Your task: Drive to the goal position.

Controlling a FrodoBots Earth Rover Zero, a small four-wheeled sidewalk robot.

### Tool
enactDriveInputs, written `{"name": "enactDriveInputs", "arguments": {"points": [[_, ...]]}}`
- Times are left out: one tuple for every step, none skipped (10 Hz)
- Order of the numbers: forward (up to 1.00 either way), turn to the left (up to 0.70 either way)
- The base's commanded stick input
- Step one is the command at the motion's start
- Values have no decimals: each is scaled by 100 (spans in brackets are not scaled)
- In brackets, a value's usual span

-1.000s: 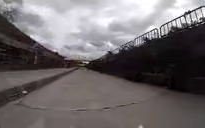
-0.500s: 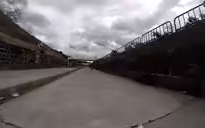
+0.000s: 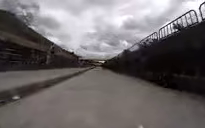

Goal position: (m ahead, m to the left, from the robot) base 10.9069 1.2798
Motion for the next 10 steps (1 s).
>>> {"name": "enactDriveInputs", "arguments": {"points": [[100, 0], [100, 0], [100, 0], [100, 0], [100, 0], [100, 0], [100, 0], [100, 0], [100, 0], [100, 0]]}}
